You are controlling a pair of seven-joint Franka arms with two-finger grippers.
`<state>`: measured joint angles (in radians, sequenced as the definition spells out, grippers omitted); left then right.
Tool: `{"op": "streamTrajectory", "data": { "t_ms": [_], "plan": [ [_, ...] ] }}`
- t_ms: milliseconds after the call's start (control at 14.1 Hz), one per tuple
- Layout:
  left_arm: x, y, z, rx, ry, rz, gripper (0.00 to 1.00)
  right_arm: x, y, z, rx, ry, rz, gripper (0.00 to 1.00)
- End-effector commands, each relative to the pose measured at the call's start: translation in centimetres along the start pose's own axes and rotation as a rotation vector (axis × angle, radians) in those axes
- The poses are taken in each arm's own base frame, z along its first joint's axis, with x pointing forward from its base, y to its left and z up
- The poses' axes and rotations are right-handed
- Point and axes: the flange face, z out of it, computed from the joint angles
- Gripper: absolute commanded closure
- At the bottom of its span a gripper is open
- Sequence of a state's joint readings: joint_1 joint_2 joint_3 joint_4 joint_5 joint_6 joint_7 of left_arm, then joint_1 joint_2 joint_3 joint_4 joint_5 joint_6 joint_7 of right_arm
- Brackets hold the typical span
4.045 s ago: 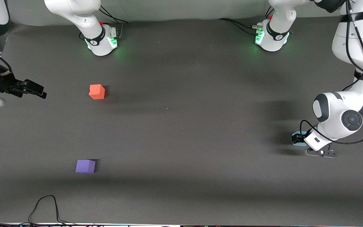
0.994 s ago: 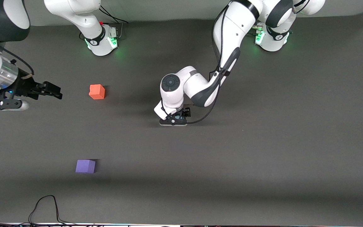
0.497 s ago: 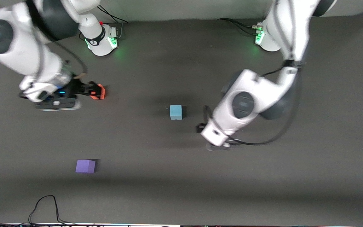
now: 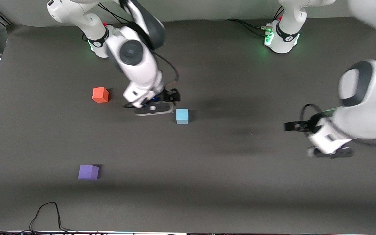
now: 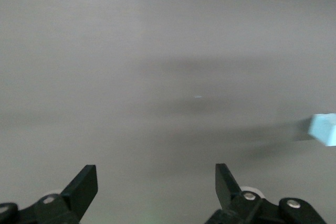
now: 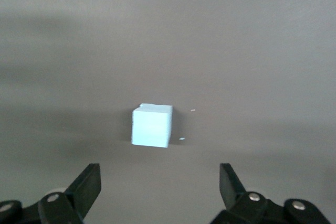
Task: Place blue block between orange and purple blocks
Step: 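Grasp the blue block with the right gripper while the left gripper withdraws, then carry the blue block with the right gripper between orange and purple blocks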
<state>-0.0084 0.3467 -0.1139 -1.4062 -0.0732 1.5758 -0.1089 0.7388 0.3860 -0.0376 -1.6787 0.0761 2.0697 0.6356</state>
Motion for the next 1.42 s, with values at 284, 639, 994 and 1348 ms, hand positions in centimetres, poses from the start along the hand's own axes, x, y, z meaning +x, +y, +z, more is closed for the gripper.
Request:
{"op": "streamTrajectory", "data": {
  "t_ms": [284,639,994,1348],
  "plan": [
    [-5.8,-3.5,-5.2,0.112,0.088,0.003,0.00,-2.2,-2.8,13.3,-0.006,0.026,0.087,0.00],
    [-6.8,-4.3,-7.6,0.117,0.127,-0.010,0.00,-3.2,-1.5,18.6,0.000,0.050,0.093,0.00],
    [-7.9,-4.6,-9.3,0.113,0.147,0.010,0.00,-2.5,-0.8,17.9,-0.003,0.049,0.109,0.74],
    [-9.2,-4.2,-10.8,0.114,0.175,0.020,0.00,1.8,6.5,8.4,-0.043,0.002,0.126,0.74]
  ]
}}
